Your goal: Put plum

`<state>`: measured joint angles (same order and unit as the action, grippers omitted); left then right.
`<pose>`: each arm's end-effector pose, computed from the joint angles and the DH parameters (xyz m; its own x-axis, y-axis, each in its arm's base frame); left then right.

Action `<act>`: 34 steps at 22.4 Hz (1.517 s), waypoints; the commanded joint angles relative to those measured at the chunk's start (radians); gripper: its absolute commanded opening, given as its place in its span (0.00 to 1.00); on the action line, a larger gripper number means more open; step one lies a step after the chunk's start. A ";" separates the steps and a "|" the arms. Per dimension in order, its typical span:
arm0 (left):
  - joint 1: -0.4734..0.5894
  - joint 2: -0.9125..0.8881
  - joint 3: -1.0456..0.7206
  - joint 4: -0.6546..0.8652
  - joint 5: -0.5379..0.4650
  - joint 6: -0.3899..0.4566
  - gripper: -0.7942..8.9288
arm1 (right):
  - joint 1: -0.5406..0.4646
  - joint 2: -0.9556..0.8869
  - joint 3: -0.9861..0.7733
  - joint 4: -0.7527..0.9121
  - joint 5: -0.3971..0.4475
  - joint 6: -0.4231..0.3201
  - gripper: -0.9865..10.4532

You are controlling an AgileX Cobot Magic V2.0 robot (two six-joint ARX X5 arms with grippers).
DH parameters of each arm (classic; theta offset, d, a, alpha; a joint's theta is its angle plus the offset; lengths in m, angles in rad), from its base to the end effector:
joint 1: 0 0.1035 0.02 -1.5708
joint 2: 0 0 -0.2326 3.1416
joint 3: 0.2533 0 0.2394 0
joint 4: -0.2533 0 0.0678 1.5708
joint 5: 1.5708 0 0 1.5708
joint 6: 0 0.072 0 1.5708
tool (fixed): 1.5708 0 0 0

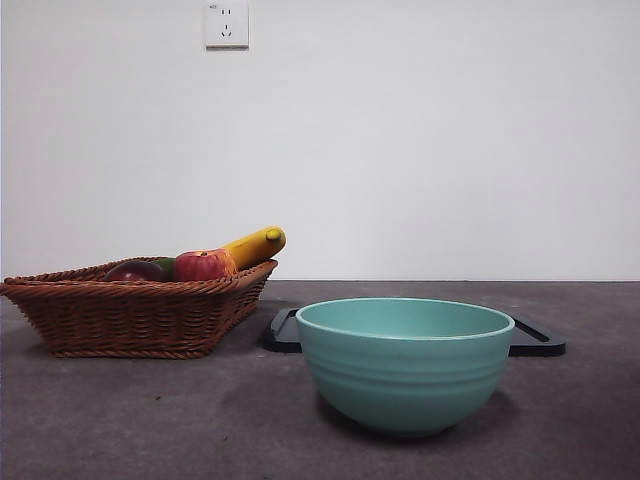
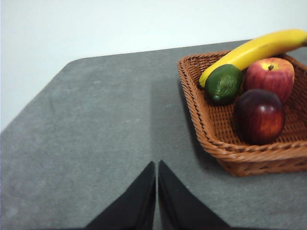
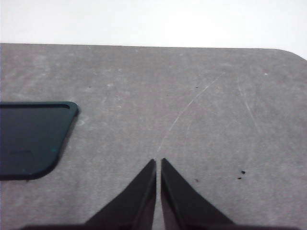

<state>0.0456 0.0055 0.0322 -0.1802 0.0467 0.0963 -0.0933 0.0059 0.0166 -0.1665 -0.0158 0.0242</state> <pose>0.1556 0.0037 0.1496 0.9883 -0.0016 -0.1527 0.0152 0.9960 0.0879 0.1560 -0.0135 0.1457 0.9849 -0.0763 -0.1551 0.0813 0.9963 0.0264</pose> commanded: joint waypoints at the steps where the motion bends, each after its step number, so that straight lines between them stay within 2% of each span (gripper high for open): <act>1: 0.002 -0.001 -0.020 -0.006 -0.002 -0.145 0.09 | 0.000 -0.003 -0.004 0.015 -0.059 0.115 0.09; 3: 0.002 -0.001 -0.020 -0.006 -0.002 -0.214 0.09 | 0.000 -0.003 -0.004 0.015 -0.119 0.161 0.09; 5: 0.002 -0.001 -0.020 -0.006 -0.002 -0.259 0.09 | 0.000 -0.003 -0.004 0.010 -0.140 0.173 0.09; 11: 0.002 -0.001 -0.019 -0.008 -0.002 -0.377 0.09 | 0.000 -0.002 -0.004 -0.006 -0.141 0.186 0.09; 17: 0.002 0.000 -0.017 -0.014 -0.002 -0.391 0.09 | 0.000 -0.002 -0.004 -0.006 -0.145 0.209 0.09; 25: 0.002 0.000 0.043 -0.036 0.003 -0.433 0.09 | 0.000 -0.002 0.031 -0.008 -0.146 0.276 0.09; 34: 0.002 0.033 0.196 -0.098 0.003 -0.457 0.09 | 0.000 0.026 0.205 -0.048 -0.142 0.283 0.09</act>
<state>0.0456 0.0288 0.2047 -0.2844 0.0498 -0.3542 -0.0925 0.0235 0.2028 -0.2119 -0.1577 0.2939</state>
